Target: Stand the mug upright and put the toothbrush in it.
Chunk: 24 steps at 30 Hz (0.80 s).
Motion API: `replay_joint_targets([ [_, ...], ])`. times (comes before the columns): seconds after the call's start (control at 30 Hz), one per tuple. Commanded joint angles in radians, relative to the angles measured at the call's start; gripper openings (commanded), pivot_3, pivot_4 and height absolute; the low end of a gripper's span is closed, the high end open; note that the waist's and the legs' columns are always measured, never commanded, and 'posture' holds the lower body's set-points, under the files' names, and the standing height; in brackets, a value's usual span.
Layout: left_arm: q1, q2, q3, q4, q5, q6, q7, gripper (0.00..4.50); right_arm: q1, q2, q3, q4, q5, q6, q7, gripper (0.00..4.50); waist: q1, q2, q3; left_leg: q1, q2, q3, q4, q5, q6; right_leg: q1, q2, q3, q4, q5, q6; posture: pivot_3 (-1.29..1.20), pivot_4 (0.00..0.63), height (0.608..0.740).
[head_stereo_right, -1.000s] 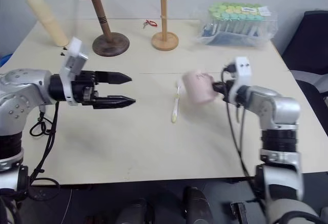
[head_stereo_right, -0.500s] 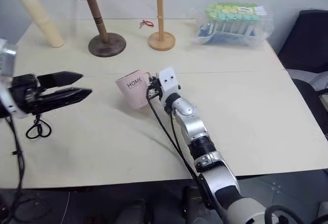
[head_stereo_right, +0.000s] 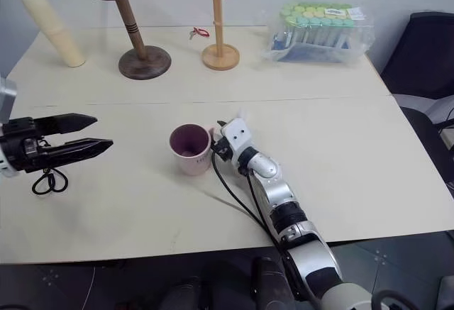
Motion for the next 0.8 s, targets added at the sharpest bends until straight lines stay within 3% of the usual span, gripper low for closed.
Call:
replay_joint_targets([
  [0.03,-0.045,-0.001,-0.033,0.016,-0.009,-0.032,0.003,4.50,0.031,-0.055,0.016,-0.155,-0.025,0.082,0.025,4.21,0.001,0.000,0.000,0.000,0.000,0.000,0.000,0.000,0.000,0.000,0.000,0.000,0.000,0.000,0.000,0.00,0.150,0.740],
  [0.17,-0.093,-0.007,-0.096,0.035,-0.005,-0.052,-0.012,4.50,0.082,-0.168,-0.011,-0.483,0.027,0.368,0.095,4.21,0.010,0.001,0.000,-0.002,0.000,0.000,0.001,0.000,0.000,-0.001,0.000,0.000,0.000,0.000,0.000,0.00,0.150,0.740],
  [0.27,-0.110,-0.007,-0.119,0.039,-0.012,-0.059,-0.025,4.50,0.055,-0.201,-0.092,-0.625,0.091,0.649,0.046,4.21,0.021,0.001,0.000,-0.004,0.000,0.000,0.002,0.000,0.000,-0.002,0.000,0.000,-0.001,0.000,0.000,0.00,0.150,0.740],
  [0.33,-0.124,-0.010,-0.132,0.038,-0.020,-0.059,-0.028,4.50,-0.012,-0.185,-0.165,-0.619,0.128,0.880,-0.032,4.21,0.023,0.001,0.000,-0.004,0.001,0.000,0.002,0.000,0.000,-0.002,0.000,0.000,0.000,0.000,0.000,0.00,0.150,0.740],
  [0.5,-0.143,-0.017,-0.155,0.031,-0.031,-0.061,-0.037,4.50,-0.123,-0.131,-0.213,-0.541,0.210,1.238,-0.081,4.21,0.026,0.001,0.000,-0.004,0.000,0.000,0.002,0.000,0.000,-0.002,0.000,-0.001,0.000,0.000,0.000,0.00,0.150,0.740],
  [0.8,-0.148,-0.020,-0.148,0.020,-0.040,-0.069,-0.040,4.50,-0.163,-0.099,-0.156,-0.411,0.212,1.305,-0.086,4.21,0.022,0.001,0.001,-0.005,-0.001,0.000,0.002,0.000,0.000,-0.003,0.000,-0.003,0.000,0.000,0.000,0.00,0.150,0.740],
])
